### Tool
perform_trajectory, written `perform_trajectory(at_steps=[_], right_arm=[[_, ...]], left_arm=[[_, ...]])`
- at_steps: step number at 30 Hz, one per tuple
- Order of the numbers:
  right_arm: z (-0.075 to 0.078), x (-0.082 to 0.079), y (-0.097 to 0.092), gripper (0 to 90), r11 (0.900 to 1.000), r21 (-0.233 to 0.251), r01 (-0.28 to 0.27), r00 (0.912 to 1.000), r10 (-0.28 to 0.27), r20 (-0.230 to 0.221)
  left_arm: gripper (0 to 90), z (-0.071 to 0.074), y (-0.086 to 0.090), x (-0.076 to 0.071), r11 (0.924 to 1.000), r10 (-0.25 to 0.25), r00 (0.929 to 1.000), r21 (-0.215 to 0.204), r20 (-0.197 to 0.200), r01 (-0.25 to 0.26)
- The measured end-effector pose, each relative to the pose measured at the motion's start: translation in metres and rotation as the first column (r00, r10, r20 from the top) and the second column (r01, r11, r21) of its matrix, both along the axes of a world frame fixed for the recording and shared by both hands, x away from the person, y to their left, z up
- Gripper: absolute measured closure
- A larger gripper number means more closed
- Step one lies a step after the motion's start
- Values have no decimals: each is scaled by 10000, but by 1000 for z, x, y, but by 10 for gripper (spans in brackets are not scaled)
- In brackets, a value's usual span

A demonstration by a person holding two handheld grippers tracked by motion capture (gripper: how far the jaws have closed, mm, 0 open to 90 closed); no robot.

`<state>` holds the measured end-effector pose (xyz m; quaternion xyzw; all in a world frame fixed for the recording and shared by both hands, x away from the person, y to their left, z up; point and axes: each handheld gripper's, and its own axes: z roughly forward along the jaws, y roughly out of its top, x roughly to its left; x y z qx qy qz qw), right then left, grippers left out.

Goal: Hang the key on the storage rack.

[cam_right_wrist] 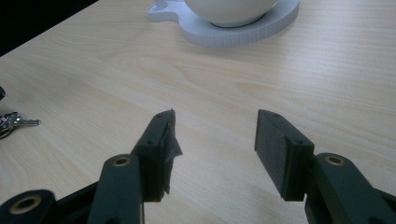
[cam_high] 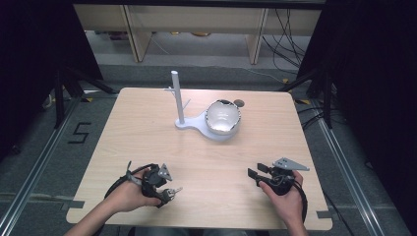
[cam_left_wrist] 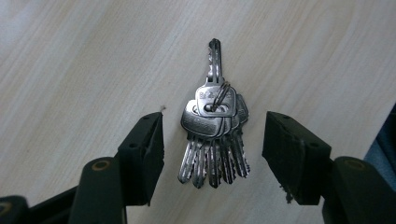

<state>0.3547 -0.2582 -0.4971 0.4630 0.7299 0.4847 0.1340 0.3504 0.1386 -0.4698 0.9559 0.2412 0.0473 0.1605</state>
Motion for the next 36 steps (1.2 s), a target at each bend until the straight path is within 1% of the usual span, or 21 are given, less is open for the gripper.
perform_trajectory(at_steps=[1,7,11,12,13,14,15,16,18,19,20,21,22,24,25,26,27,31,34,35,36], right_arm=[[2,-1,-2,489,9997,-223,44,9999,-46,-90],[0,0,-2,490,9997,-228,33,10000,-35,-85],[-1,1,0,491,10000,14,-80,10000,80,-52],[-1,1,0,494,10000,11,-58,9999,58,94],[-1,0,1,494,10000,45,-37,10000,37,8],[1,-1,0,494,9999,-121,100,9999,-101,-79],[2,-1,1,494,10000,0,94,9997,-94,-226],[2,0,-1,494,9998,-220,30,10000,-31,-19],[2,0,-1,495,9998,-210,31,10000,-32,-27],[2,0,-1,494,9997,-240,4,10000,-4,1],[0,-1,2,495,9996,253,93,9997,-88,-216],[2,-3,2,495,9998,155,149,9990,-142,-416],[1,-2,1,496,9999,-57,154,9997,-155,-210],[3,-3,1,498,9998,47,186,9990,-184,-407],[1,0,0,498,10000,63,23,10000,-23,-96],[1,0,0,498,10000,51,32,9999,-31,-97],[3,-3,2,498,9996,212,188,9989,-178,-435],[2,-2,2,498,9997,198,120,9994,-113,-336],[1,-1,1,497,9997,182,134,9998,-131,-148],[1,-1,1,497,9998,174,123,9998,-120,-175],[1,-2,1,497,9998,144,141,9994,-136,-332]], left_arm=[[384,-1,-1,0,9999,89,9998,77,-169,-87],[384,-8,-6,3,9973,-16,9988,729,-498,52],[395,-11,-8,4,9978,20,9984,657,-572,18],[404,-11,-9,3,9981,92,9979,616,-633,-53],[412,-11,-9,4,9965,-158,9977,807,-656,211],[419,-11,-10,3,9963,-152,9977,835,-666,208],[432,-11,-10,3,9964,-118,9978,827,-655,172],[444,-11,-10,4,9958,-155,9977,889,-666,214],[464,-12,-10,4,9948,-171,9974,991,-702,240],[483,-12,-10,4,9965,4,9972,828,-751,59],[491,-12,-10,4,9966,13,9971,821,-759,49],[499,-12,-10,4,9965,24,9971,841,-754,40],[509,-12,-11,4,9965,33,9971,837,-766,31],[527,-12,-11,4,9958,47,9968,918,-803,27],[542,-11,-11,5,9951,19,9964,991,-842,65],[551,-11,-11,5,9948,14,9963,1012,-860,74],[554,-11,-11,6,9945,-10,9960,1043,-892,103],[556,-10,-12,7,9936,27,9953,1127,-971,83],[487,-11,-12,5,9926,296,9954,1203,-913,-185],[485,-12,-13,4,9937,347,9953,1097,-906,-247],[484,-11,-12,5,9924,177,9954,1229,-941,-60]])
